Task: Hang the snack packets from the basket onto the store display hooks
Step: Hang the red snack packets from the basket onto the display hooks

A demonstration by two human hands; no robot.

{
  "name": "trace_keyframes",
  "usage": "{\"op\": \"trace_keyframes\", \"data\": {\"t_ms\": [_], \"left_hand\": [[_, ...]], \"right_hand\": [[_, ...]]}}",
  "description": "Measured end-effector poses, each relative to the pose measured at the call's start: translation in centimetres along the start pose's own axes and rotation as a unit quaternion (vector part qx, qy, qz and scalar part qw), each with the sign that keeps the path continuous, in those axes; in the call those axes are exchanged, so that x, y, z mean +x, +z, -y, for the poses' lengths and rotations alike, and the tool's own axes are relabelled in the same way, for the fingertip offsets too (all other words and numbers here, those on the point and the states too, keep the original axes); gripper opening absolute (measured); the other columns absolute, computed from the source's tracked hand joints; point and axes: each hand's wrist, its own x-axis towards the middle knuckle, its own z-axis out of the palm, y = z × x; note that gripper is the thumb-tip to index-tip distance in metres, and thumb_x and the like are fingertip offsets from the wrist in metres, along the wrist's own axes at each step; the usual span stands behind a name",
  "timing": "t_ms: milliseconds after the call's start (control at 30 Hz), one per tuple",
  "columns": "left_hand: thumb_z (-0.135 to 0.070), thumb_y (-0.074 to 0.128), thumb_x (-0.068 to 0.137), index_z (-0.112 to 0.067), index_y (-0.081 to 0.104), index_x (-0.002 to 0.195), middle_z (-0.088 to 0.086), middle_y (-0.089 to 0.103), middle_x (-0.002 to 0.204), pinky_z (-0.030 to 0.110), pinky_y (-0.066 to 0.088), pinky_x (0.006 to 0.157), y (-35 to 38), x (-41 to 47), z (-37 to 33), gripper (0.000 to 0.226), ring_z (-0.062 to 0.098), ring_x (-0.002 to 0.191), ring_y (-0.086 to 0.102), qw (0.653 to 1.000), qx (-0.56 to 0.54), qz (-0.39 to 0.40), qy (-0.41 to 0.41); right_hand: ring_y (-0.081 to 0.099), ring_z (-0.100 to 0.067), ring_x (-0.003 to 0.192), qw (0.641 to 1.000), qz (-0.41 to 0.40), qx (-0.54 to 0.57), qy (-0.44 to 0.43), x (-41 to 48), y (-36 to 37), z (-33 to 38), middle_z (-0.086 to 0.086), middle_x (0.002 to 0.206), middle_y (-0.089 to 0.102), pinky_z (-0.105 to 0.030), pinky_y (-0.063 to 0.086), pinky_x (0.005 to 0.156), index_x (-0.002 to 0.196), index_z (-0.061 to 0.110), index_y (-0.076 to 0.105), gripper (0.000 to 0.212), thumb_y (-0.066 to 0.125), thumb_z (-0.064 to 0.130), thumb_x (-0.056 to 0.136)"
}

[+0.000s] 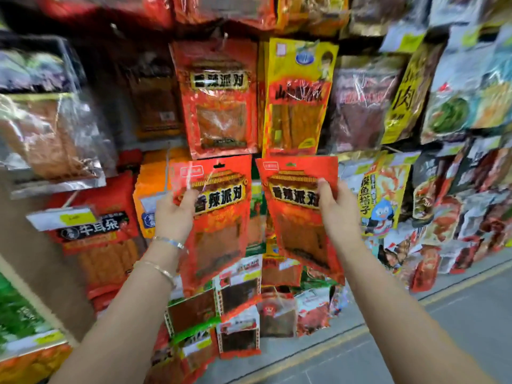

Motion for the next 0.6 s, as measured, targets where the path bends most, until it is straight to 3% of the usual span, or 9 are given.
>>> {"op": "trace_keyframes", "data": {"t_ms": [67,133,200,267,333,400,467,600], "left_hand": [[-0.03,0.058,0.088,-0.02,0.055,0.072,-0.003,0.052,0.066,0.028,0.03,0.061,-0.1,1.4,-1.7,0.019,0.017,0.063,0.047,0.999,-0.008,-0.051,0.002],[-0.03,0.059,0.088,-0.018,0.061,0.079,0.002,0.06,0.076,0.029,0.036,0.066,-0.5,2.4,-3.1,0.015,0.017,0.073,0.051,0.996,-0.022,-0.084,0.023],[-0.034,0.059,0.088,-0.019,0.066,0.086,0.002,0.063,0.082,0.025,0.035,0.069,-1.2,3.2,-4.2,0.017,0.013,0.079,0.053,0.993,-0.012,-0.11,0.045],[-0.043,0.059,0.087,-0.022,0.065,0.08,-0.004,0.063,0.077,0.021,0.036,0.066,-1.9,3.8,-5.0,0.023,0.008,0.074,0.055,0.988,-0.013,-0.142,0.056],[-0.048,0.057,0.086,-0.022,0.063,0.072,-0.012,0.06,0.067,0.012,0.037,0.054,-2.7,4.0,-5.5,0.03,-0.002,0.063,0.052,0.981,-0.014,-0.178,0.076],[-0.05,0.055,0.087,-0.021,0.062,0.071,-0.013,0.058,0.064,0.005,0.036,0.051,-3.4,4.0,-6.0,0.034,-0.004,0.058,0.05,0.974,-0.014,-0.2,0.102],[-0.052,0.055,0.087,-0.025,0.06,0.067,-0.01,0.058,0.065,0.011,0.041,0.059,-4.0,4.2,-6.4,0.034,-0.002,0.059,0.051,0.972,-0.024,-0.206,0.114],[-0.055,0.058,0.082,-0.03,0.06,0.069,0.001,0.064,0.079,0.045,0.049,0.081,-5.2,4.8,-7.3,0.028,0.017,0.077,0.058,0.974,-0.035,-0.194,0.114]], "right_hand": [[0.051,-0.003,0.064,1.0,0.008,0.024,-0.017,3.1,0.3,1.2,0.012,0.067,0.054,-0.022,0.037,0.059,0.075,0.023,0.055,0.025,0.048,0.035,0.096],[0.046,-0.002,0.058,0.997,0.015,0.055,-0.048,5.8,0.8,2.9,0.011,0.065,0.053,-0.021,0.036,0.057,0.074,0.02,0.055,0.026,0.049,0.034,0.095],[0.045,-0.009,0.061,0.992,0.018,0.086,-0.09,7.6,1.5,4.7,-0.002,0.071,0.057,-0.03,0.033,0.06,0.083,0.01,0.059,0.027,0.05,0.033,0.095],[0.05,-0.013,0.075,0.985,0.012,0.127,-0.117,9.2,2.2,6.5,-0.013,0.083,0.063,-0.029,0.035,0.067,0.093,0.004,0.062,0.026,0.051,0.028,0.096],[0.053,0.0,0.071,0.978,0.025,0.152,-0.142,10.7,3.0,7.8,0.001,0.078,0.062,-0.014,0.037,0.064,0.089,0.016,0.06,0.015,0.05,0.025,0.096],[0.048,0.002,0.065,0.974,0.059,0.158,-0.154,12.0,4.0,9.2,0.011,0.073,0.055,-0.011,0.034,0.059,0.086,0.021,0.056,0.014,0.049,0.026,0.097],[0.047,0.001,0.066,0.97,0.072,0.173,-0.157,13.1,5.3,10.2,0.014,0.075,0.053,-0.01,0.033,0.061,0.088,0.02,0.057,0.013,0.049,0.024,0.097],[0.049,0.011,0.065,0.958,0.08,0.238,-0.137,14.9,7.5,12.3,0.016,0.075,0.053,-0.009,0.036,0.064,0.091,0.021,0.058,0.009,0.051,0.023,0.096]]}}
